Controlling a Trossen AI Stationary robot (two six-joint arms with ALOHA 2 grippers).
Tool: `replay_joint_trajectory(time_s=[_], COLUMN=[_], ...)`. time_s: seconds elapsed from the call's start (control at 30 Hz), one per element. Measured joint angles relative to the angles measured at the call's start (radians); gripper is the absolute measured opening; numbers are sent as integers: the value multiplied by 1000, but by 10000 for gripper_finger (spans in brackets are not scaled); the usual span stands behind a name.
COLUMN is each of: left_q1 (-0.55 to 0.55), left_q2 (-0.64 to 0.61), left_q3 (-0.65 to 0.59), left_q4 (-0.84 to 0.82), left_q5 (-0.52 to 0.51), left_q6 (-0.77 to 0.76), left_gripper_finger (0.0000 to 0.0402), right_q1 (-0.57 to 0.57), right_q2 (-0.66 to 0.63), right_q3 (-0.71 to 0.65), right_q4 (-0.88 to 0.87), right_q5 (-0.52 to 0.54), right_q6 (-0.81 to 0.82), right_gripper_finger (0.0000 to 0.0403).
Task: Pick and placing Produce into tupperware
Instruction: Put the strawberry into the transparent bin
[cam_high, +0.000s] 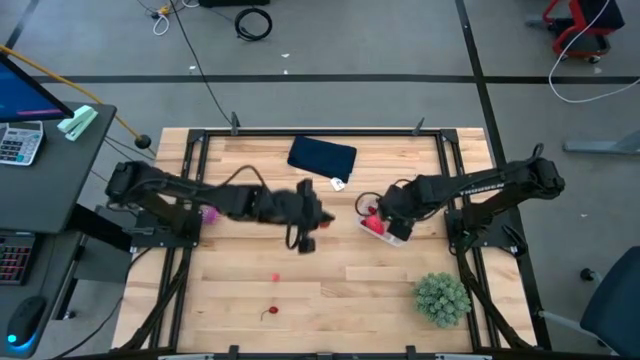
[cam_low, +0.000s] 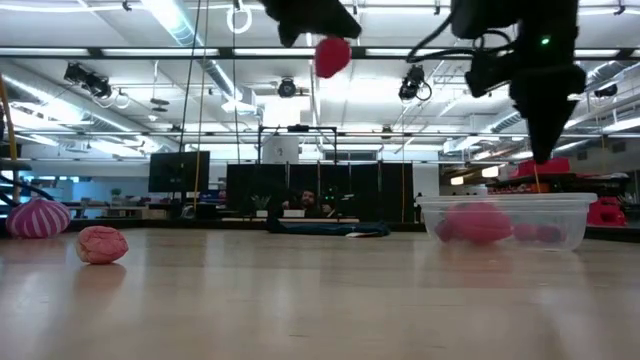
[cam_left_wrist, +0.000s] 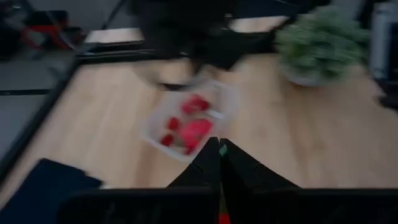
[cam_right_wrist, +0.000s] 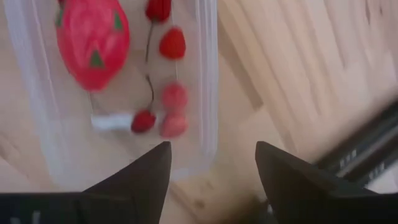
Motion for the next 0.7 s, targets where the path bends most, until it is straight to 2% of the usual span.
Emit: replay_joint_trajectory(time_s=[0.13, 0.3, 0.47, 0.7], left_q1=[94, 166, 214, 263], left_q2=[67, 233, 404, 612], left_q3=[-2, -1, 8, 151], left_q4=[133, 510, 724, 775], left_q5=[52, 307, 319, 316], left_q6=[1, 2, -33, -46], left_gripper_finger=[5, 8, 7, 5], right_q1=[87, 202, 320, 447], right_q2=[0, 0, 0, 0], right_q3=[0, 0, 0, -2], right_q4=[-27, -30, -86, -99], right_q5=[30, 105, 127, 188], right_q6=[104, 244, 426, 609], right_gripper_finger=[242, 242, 242, 242])
